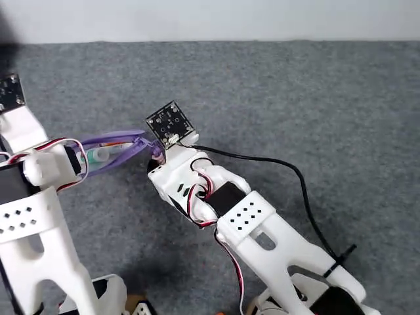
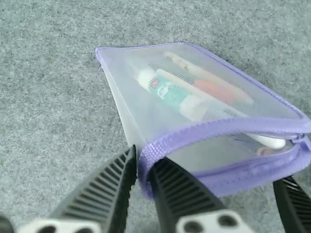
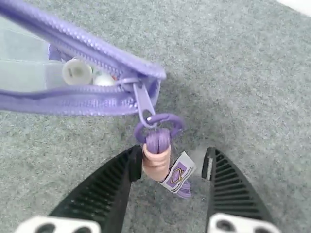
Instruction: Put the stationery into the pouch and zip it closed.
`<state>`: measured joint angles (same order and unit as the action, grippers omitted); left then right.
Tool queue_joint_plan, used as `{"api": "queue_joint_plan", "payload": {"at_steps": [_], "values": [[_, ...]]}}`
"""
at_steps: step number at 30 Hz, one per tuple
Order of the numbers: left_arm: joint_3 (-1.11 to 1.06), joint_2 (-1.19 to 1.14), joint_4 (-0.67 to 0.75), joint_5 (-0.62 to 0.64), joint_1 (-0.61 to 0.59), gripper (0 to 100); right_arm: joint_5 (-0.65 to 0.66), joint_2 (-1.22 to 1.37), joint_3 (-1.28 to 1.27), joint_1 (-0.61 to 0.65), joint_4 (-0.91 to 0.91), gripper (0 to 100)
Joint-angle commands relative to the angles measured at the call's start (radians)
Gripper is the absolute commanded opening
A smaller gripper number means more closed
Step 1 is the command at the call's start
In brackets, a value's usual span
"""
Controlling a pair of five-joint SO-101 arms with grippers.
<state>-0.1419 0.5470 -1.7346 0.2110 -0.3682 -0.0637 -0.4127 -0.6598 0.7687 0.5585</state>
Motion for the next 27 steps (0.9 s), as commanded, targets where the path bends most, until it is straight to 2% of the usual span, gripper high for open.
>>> {"api": "queue_joint_plan", "payload": {"at_steps": [1,6,10,12,15,16,22,27], "values": [[0.001,0.002,-0.003,-0.008,0.008,1,0.012,0.018,0.035,0.015,-0.033,19.9],[0.001,0.003,-0.003,-0.008,0.008,1,0.014,0.090,0.038,0.016,-0.108,19.8],[0.001,0.006,-0.006,-0.008,0.008,1,0.014,0.107,0.032,0.012,-0.101,19.4],[0.001,0.006,-0.008,-0.008,0.008,1,0.014,0.107,0.032,0.010,-0.091,15.1],[0.001,0.006,-0.005,-0.008,0.008,1,0.012,0.107,0.032,0.010,-0.102,1.7],[0.001,0.006,-0.005,-0.008,0.008,1,0.012,0.107,0.032,0.012,-0.110,0.2],[0.001,0.006,-0.008,-0.008,0.008,1,0.023,0.019,0.032,0.001,-0.091,0.8],[0.010,0.008,-0.003,-0.008,0.009,1,0.057,-0.102,0.032,0.021,0.051,0.8]]}}
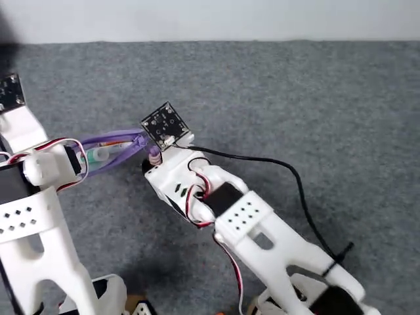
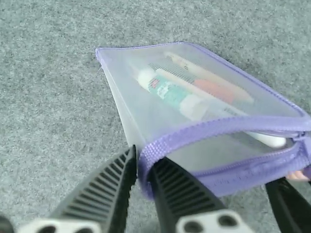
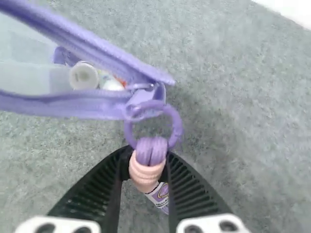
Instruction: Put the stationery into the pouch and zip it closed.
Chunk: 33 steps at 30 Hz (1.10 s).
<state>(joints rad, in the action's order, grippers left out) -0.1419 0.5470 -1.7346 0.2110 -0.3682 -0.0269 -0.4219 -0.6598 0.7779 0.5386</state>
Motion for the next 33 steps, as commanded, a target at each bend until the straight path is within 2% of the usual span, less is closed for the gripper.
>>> {"api": "queue_joint_plan", "payload": {"at_steps": [1,5,12,16,19,23,29,33], "values": [[0.019,0.008,0.000,-0.008,0.009,1,0.020,-0.117,0.032,0.021,0.108,0.8],[0.079,0.008,0.028,-0.009,0.121,1,0.018,-0.206,0.031,0.061,0.245,0.8],[0.051,-0.003,0.222,-0.009,0.491,2,-0.017,-0.340,0.031,0.162,0.414,0.8],[-0.039,0.002,0.311,-0.009,0.634,16,-0.089,-0.397,0.031,0.176,0.512,0.8],[-0.082,0.006,0.325,-0.005,0.677,26,-0.120,-0.441,0.031,0.171,0.572,0.8],[-0.073,0.006,0.331,0.074,0.723,34,-0.157,-0.509,0.031,0.168,0.619,0.8],[-0.025,0.006,0.331,0.101,0.830,36,-0.186,-0.627,0.031,0.010,0.674,0.8],[-0.015,0.008,0.334,0.104,0.810,36,-0.183,-0.688,0.031,-0.061,0.740,0.8]]}}
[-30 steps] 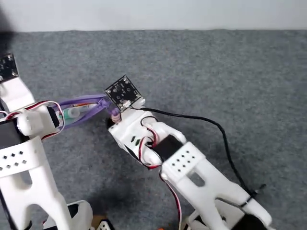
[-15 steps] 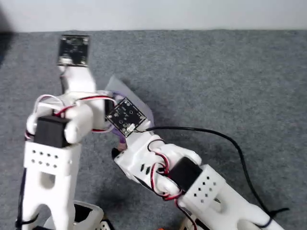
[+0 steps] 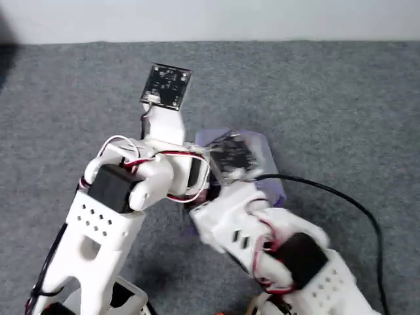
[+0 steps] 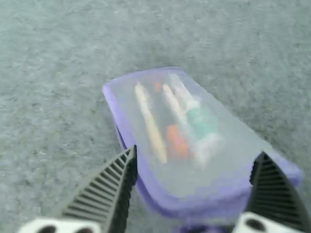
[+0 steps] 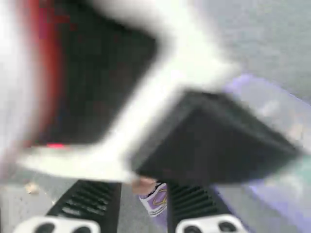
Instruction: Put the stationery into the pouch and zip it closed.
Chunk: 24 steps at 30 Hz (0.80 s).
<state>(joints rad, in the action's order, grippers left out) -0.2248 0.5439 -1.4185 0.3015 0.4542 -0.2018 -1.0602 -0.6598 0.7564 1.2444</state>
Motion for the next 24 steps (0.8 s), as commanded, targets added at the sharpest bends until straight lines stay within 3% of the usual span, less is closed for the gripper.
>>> {"api": "queue_joint_plan", "payload": {"at_steps": [1,8,15,24], "values": [[0.077,0.011,0.017,0.015,-0.040,36,-0.008,-0.058,0.031,-0.045,0.050,0.8],[0.179,0.012,-0.071,-0.017,-0.242,36,0.023,-0.134,0.032,-0.105,0.159,0.8],[0.182,0.014,-0.264,-0.235,-0.227,36,0.210,-0.231,0.038,-0.262,0.154,0.7],[0.061,0.157,-0.110,-0.598,-0.155,33,0.336,-0.285,0.066,-0.275,0.136,0.7]]}}
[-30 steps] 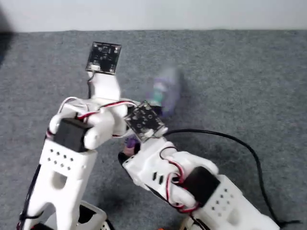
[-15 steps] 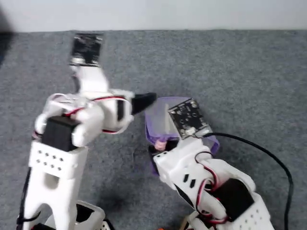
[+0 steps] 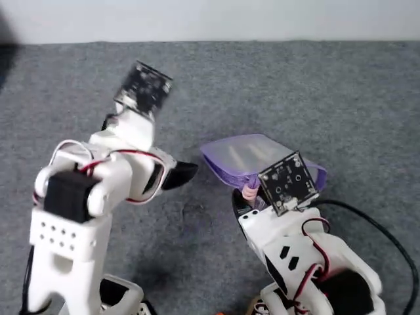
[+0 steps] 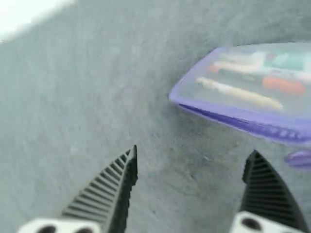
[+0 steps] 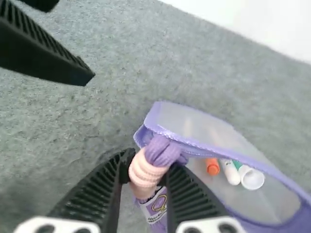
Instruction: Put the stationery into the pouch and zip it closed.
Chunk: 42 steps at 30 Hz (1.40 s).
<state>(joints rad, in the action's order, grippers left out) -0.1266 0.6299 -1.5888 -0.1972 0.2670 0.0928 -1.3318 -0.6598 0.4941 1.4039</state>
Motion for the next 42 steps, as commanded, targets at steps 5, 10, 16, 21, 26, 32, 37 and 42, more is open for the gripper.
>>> {"api": "queue_joint_plan", "payload": {"at_steps": [5,10,16,21,26,32,37,42], "values": [[-0.180,0.176,0.152,-0.138,0.127,33,0.057,-0.016,0.094,-0.013,-0.025,0.7],[-0.341,0.249,0.296,-0.178,0.226,33,0.106,-0.016,0.098,-0.013,-0.053,0.7],[-0.467,0.259,0.529,-0.206,0.244,33,0.163,-0.016,0.098,-0.008,-0.045,0.7],[-0.547,0.259,0.671,-0.206,0.273,33,0.192,-0.016,0.098,-0.007,-0.044,0.7],[-0.608,0.259,0.735,-0.201,0.374,32,0.192,-0.016,0.098,-0.007,-0.041,0.7],[-0.661,0.210,0.865,-0.201,0.399,28,0.186,-0.016,0.098,-0.005,0.036,0.7],[-0.661,0.130,0.948,-0.199,0.402,23,0.184,-0.016,0.098,-0.005,0.039,0.7],[-0.661,0.123,0.965,-0.199,0.402,9,0.184,-0.022,0.098,-0.030,0.038,0.7]]}}
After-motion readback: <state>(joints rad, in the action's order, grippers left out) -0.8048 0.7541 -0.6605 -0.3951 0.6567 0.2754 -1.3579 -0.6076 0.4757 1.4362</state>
